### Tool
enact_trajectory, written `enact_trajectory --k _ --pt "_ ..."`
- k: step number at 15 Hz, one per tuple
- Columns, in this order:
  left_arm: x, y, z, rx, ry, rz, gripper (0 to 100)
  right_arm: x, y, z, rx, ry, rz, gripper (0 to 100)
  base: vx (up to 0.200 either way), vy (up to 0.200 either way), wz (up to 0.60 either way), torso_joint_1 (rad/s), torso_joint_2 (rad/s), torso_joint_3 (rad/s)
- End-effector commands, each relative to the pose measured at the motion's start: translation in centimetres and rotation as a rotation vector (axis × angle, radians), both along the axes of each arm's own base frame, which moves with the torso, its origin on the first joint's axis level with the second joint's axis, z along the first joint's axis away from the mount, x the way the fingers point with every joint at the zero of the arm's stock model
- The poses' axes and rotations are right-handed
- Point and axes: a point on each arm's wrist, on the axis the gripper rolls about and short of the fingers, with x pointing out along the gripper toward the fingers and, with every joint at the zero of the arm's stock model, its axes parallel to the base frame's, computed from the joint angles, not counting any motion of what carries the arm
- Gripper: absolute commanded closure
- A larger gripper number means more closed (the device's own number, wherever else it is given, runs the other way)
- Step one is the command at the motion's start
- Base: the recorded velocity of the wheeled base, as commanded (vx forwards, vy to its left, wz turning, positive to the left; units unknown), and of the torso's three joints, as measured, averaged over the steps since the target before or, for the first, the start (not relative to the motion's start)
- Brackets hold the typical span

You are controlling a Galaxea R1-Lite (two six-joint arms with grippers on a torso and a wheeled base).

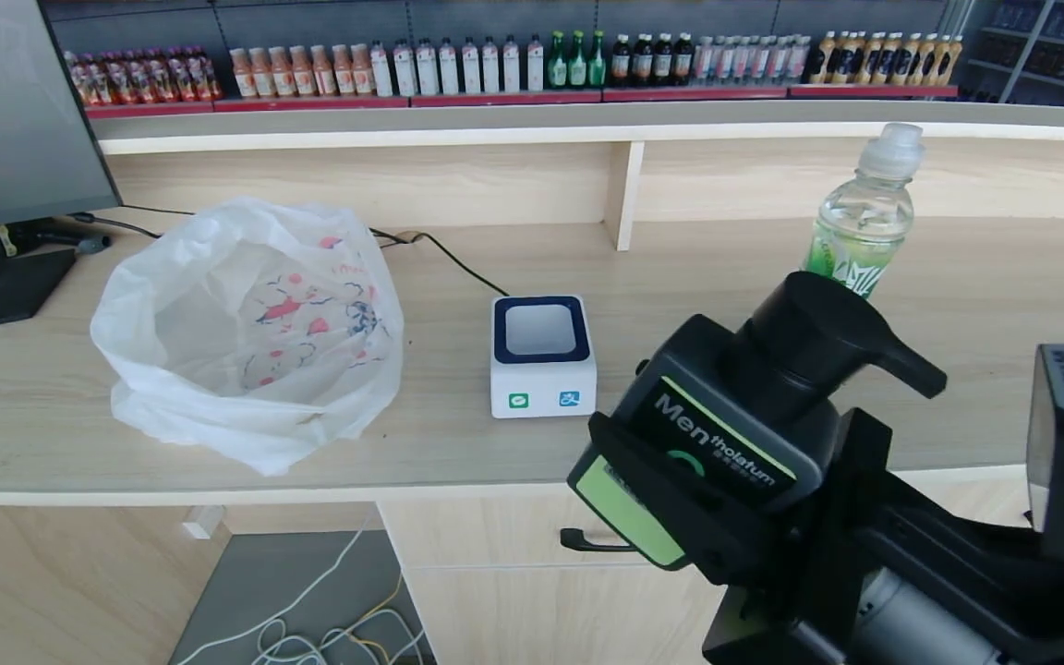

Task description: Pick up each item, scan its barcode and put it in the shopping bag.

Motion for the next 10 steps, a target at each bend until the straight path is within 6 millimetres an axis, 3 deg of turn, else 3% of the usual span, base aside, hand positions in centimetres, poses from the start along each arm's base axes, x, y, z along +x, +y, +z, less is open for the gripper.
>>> enact_trajectory --k 1,4,5,10 --pt "0.0 0.0 0.0 0.000 0.000 0.000 0 2.3 -0.4 -0.6 0.026 0.062 -0.099 100 0.000 0.000 0.00 0.000 0.00 0.000" --pt "0.0 0.0 0.0 0.000 0.000 0.000 0 4.5 -2.1 -0.5 0.082 0.110 -0.189 100 0.000 0.000 0.00 0.000 0.00 0.000" --pt "0.0 0.0 0.0 0.000 0.000 0.000 0 6.4 -3.2 -0.2 0.103 0.099 -0.273 100 0.000 0.000 0.00 0.000 0.00 0.000" --pt "0.0 0.0 0.0 0.000 0.000 0.000 0 9.9 -4.2 0.4 0.144 0.078 -0.384 100 0.000 0.000 0.00 0.000 0.00 0.000"
